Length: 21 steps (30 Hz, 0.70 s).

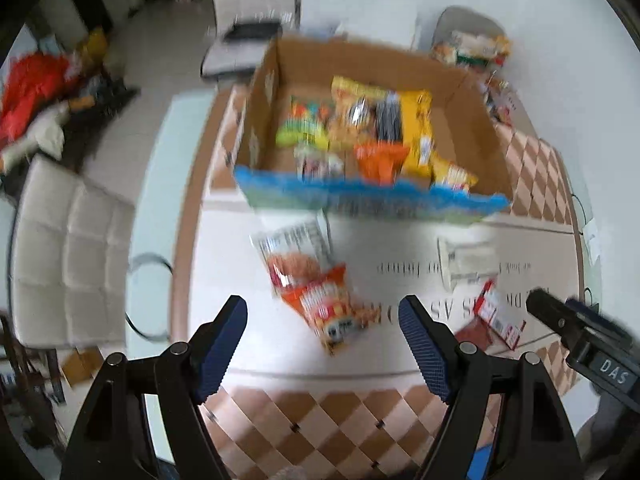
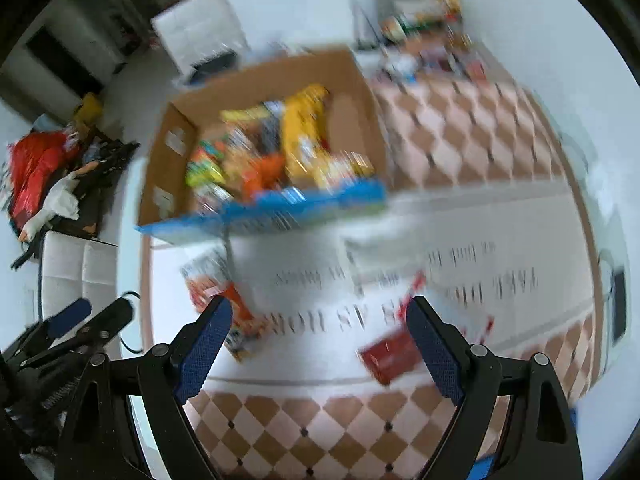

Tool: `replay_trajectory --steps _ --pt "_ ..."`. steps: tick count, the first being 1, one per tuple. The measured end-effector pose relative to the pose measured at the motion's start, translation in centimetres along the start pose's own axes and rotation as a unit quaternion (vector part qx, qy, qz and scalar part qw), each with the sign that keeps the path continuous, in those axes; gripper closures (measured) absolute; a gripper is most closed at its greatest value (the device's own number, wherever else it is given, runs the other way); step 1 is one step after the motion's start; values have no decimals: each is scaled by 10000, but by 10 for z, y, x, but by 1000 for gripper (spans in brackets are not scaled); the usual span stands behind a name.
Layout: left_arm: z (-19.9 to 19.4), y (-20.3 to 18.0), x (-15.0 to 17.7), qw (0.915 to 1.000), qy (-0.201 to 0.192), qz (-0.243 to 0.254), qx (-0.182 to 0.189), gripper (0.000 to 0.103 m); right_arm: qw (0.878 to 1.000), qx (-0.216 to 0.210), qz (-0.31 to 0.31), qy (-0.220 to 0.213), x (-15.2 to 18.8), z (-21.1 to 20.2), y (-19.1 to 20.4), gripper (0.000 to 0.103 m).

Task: Organize snacks
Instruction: 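Grasp the dark red packet with the right tool while the left tool grasps the orange Cuicuijiao bag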

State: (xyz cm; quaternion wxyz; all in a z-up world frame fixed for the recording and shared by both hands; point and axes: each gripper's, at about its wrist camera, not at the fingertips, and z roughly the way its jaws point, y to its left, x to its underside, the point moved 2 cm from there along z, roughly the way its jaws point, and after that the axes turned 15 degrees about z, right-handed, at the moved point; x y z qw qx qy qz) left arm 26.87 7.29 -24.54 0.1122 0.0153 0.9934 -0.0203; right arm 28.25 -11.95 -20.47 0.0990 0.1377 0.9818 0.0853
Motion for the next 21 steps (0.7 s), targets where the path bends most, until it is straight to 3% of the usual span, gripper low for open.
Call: replay_trajectory --steps 5,7,11,16,21 --pt "57 4 13 9965 732 -351 179 26 9953 285 660 653 15 51 -58 12" --pt "81 5 19 9921 1067 -556 361 26 9913 465 815 928 20 74 -78 12" --pt "122 5 24 9793 1568 -1010 784 26 9767 403 1481 1503 28 115 -114 12" --pt "149 3 18 9691 1813 -1357 979 26 9605 507 2109 1742 35 154 -140 12" --pt "175 2 9 9663 1986 -1429 795 26 9510 557 2414 1852 36 175 -144 16"
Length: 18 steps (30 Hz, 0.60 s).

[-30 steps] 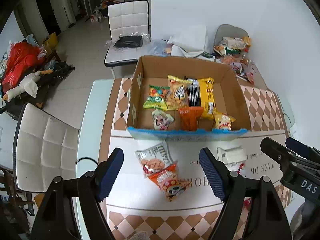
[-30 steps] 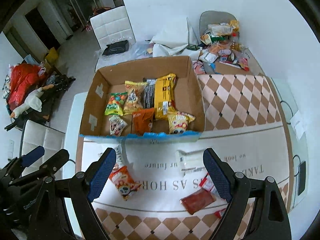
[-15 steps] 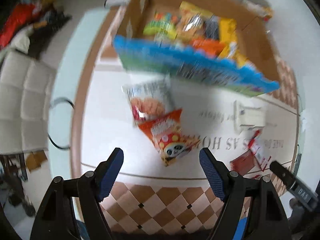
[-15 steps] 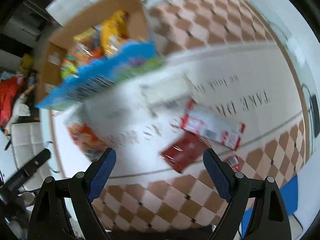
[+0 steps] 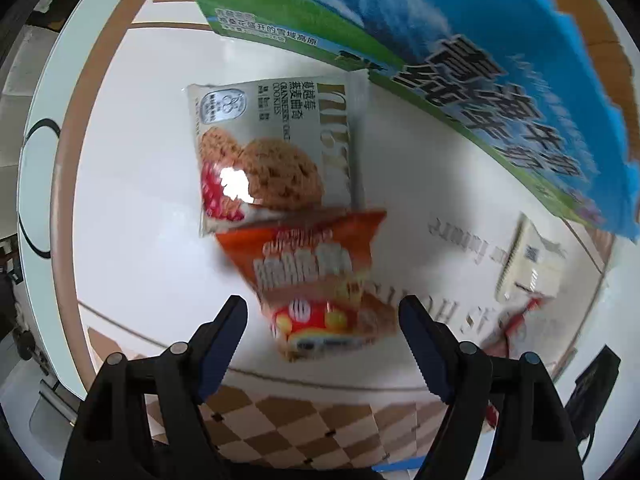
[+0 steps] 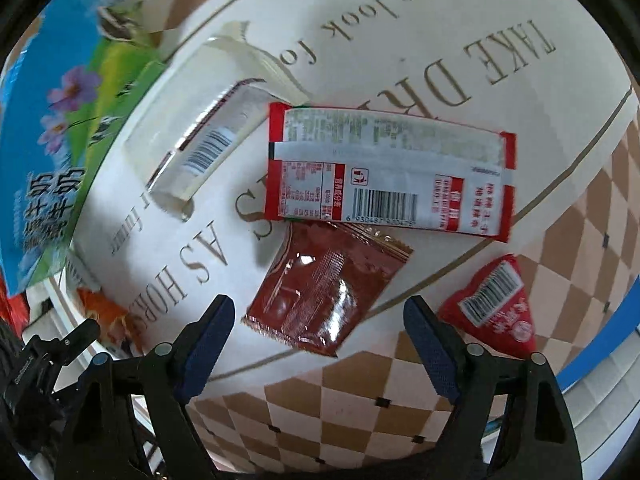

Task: Organize snacks
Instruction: 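Grasp the dark red packet with the right tool while the left tool grasps the orange Cuicuijiao bag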

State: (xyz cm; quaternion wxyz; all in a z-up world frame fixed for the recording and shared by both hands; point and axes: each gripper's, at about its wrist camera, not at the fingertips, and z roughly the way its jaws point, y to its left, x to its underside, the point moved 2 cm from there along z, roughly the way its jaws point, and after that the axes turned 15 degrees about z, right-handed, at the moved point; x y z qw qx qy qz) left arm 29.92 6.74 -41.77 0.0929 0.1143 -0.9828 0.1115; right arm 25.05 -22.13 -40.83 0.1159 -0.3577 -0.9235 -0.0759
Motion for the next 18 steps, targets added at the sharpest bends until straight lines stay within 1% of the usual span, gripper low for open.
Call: replay_trajectory --steps 2,4,5,6,8,9,11,12,14,15,18 --pt "9 -2 -4 9999 95 13 -80 26 9999 37 91 51 -2 8 2 19" --pt "15 -4 -4 9997 91 52 -203 27 9998 102 160 91 -2 14 3 27" --pt "16 -5 -2 9996 61 107 -270 30 9996 139 201 107 -2 17 4 27" --pt "18 -7 -1 9993 46 180 -334 39 9995 171 246 53 -2 18 5 28" --pt "21 -10 6 9984 36 373 -428 44 9995 256 201 -15 -2 19 6 31" --pt "23 -13 10 9979 35 443 -477 45 9994 321 114 -48 -1 19 10 35" --pt "26 -17 21 9951 9 705 -693 45 9987 458 -170 -136 2 23 22 37" --pt "28 -19 28 9931 11 843 -809 45 9973 566 -429 -194 6 24 27 38" --pt "32 -22 41 9902 46 1038 -938 45 9938 700 -824 -275 15 26 34 39" --pt "34 -24 47 9886 67 1122 -997 45 9895 814 -1161 -300 23 29 39 39" --pt "42 -25 69 9851 124 1312 -1101 45 9774 1040 -1829 -192 44 38 45 39"
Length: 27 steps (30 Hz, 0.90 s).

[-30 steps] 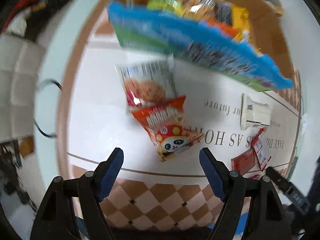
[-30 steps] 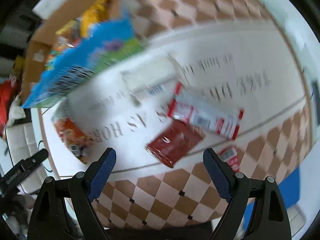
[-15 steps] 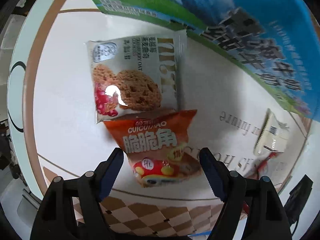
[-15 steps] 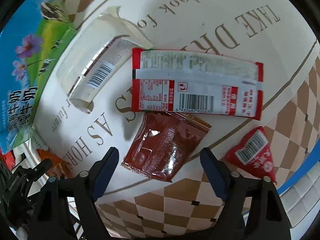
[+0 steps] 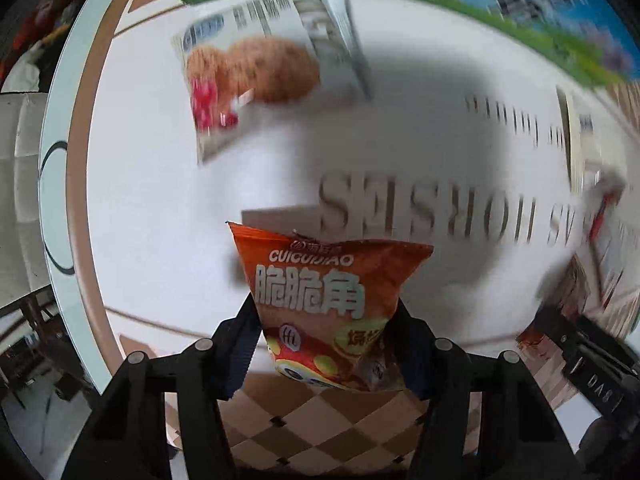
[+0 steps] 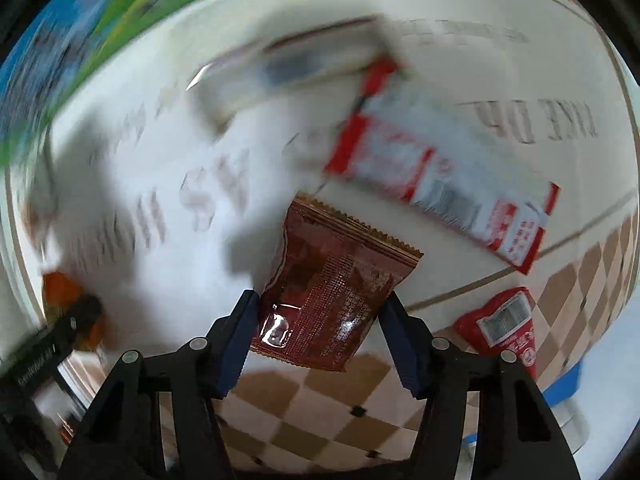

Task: Organize snacks
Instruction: 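Grasp the dark red packet with the right tool while the left tool grasps the orange Cuicuijiao bag, then carry both packets into the box and open both tools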

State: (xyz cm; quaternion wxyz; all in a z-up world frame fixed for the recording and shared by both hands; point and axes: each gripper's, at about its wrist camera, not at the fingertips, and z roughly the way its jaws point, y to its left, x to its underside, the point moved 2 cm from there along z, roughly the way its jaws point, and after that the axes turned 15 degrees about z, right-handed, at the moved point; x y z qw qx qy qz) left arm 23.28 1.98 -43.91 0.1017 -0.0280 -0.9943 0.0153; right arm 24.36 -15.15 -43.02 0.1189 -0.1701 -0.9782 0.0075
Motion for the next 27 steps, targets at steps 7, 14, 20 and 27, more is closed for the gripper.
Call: replay_trajectory --steps 7,14,20,27 --pt "11 -4 10 10000 -28 -23 49 43 9981 252 -561 63 29 14 16 33" --pt "1 13 9 9997 -212 -74 85 56 9998 91 126 -104 14 10 7 35" --pt "-22 16 6 9995 -314 35 35 61 9994 107 -36 -331 10 5 7 45" --pt "-98 1 2 9950 -946 306 126 62 9971 -246 -390 -605 33 -48 18 45"
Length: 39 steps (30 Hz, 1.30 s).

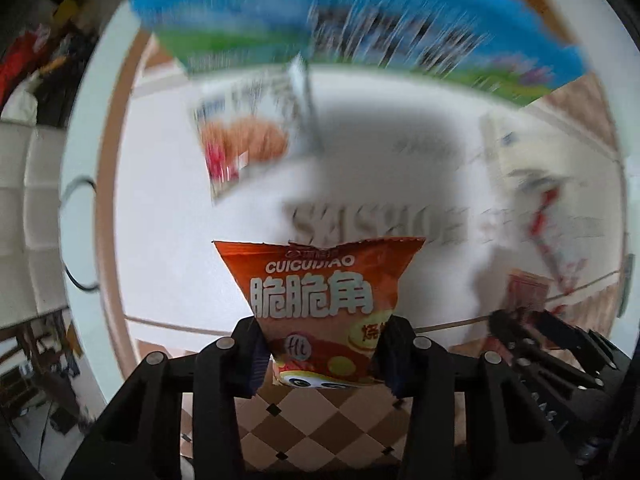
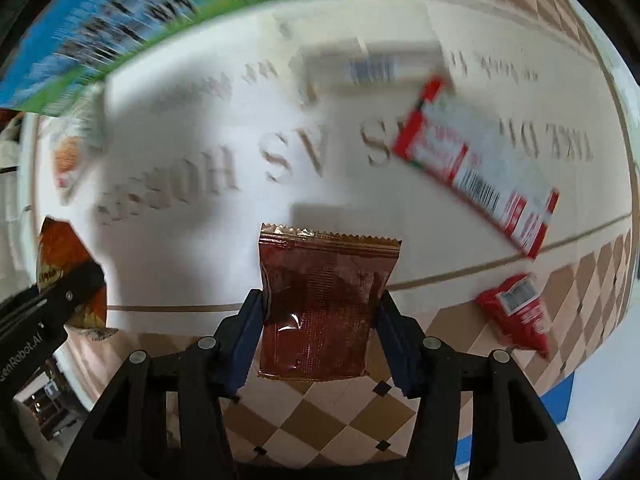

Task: Organize snacks
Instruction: 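Carry both packets into the box and open both tools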

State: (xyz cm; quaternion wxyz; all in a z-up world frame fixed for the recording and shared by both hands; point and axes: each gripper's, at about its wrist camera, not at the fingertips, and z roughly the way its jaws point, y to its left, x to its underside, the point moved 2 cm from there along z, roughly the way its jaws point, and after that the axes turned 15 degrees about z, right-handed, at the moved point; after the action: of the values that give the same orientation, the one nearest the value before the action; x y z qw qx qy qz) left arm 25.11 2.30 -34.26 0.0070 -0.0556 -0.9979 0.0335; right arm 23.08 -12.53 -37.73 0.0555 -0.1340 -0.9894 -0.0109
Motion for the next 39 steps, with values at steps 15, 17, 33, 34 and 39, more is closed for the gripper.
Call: replay_trajectory --steps 15,17,33,34,39 --pt "-128 58 -143 9908 -1171 316 -603 62 9831 -850 -612 -1500 -135 -187 68 45" --pt "-114 73 -163 9925 -977 263 -683 62 9829 -777 -631 -1546 -163 -192 81 45" --pt "-19 120 -218 9967 259 99 -758 59 9907 0 -728 -1149 -282 -114 134 44" --pt "-15 120 -218 9968 315 83 -731 59 9913 47 -731 -1096 -284 -109 135 44" --pt "2 124 -219 9971 451 -24 -609 49 9942 64 -684 -823 -290 -94 135 16"
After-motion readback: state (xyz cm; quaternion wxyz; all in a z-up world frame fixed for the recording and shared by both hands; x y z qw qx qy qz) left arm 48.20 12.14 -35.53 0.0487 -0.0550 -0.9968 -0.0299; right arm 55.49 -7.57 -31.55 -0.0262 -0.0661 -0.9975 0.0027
